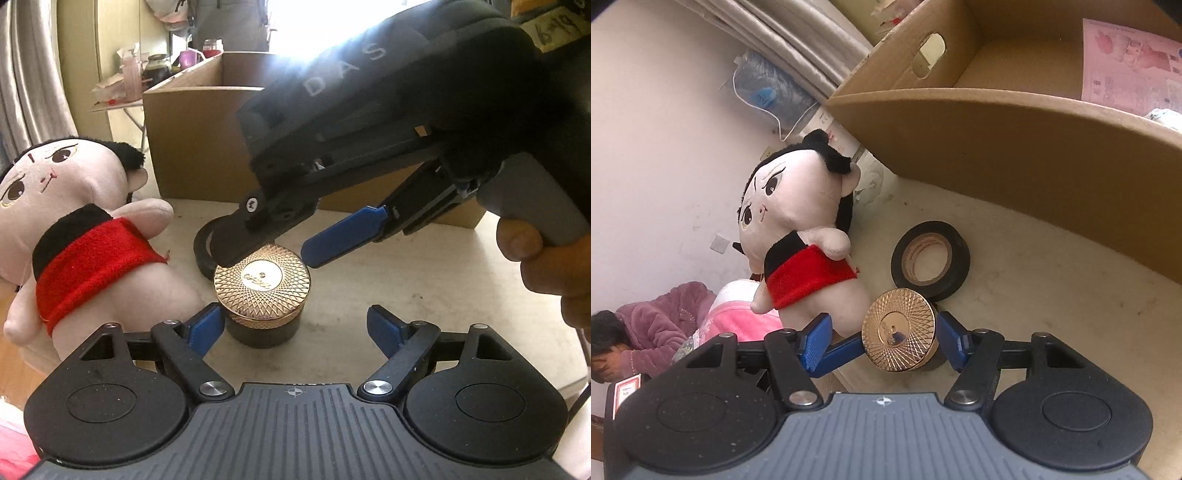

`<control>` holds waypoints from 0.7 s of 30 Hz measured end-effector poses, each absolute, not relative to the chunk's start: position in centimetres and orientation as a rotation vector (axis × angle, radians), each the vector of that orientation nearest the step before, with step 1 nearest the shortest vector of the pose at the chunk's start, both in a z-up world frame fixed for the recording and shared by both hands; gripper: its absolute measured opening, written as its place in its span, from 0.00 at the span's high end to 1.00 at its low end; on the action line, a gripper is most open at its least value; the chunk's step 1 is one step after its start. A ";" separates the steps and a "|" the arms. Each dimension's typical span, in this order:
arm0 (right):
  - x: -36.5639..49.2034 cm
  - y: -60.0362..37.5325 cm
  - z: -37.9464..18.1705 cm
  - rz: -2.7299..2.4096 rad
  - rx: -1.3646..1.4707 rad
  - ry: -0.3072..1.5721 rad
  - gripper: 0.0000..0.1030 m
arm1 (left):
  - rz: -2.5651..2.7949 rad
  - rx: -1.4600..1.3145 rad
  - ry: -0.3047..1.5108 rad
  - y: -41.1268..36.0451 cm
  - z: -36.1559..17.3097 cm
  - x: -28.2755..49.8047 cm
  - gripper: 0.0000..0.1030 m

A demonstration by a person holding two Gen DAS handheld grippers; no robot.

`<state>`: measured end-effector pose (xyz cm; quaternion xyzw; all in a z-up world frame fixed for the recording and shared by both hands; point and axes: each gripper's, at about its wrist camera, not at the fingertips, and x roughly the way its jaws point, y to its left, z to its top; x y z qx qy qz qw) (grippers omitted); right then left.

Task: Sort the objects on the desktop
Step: 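Close the right gripper on the gold compact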

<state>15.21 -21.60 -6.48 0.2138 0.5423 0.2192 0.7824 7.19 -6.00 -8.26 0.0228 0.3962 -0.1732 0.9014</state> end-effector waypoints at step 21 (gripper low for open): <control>11.2 -25.1 -5.9 0.350 0.403 1.184 0.36 | -0.553 0.027 0.796 -8.2 -8.8 5.8 0.20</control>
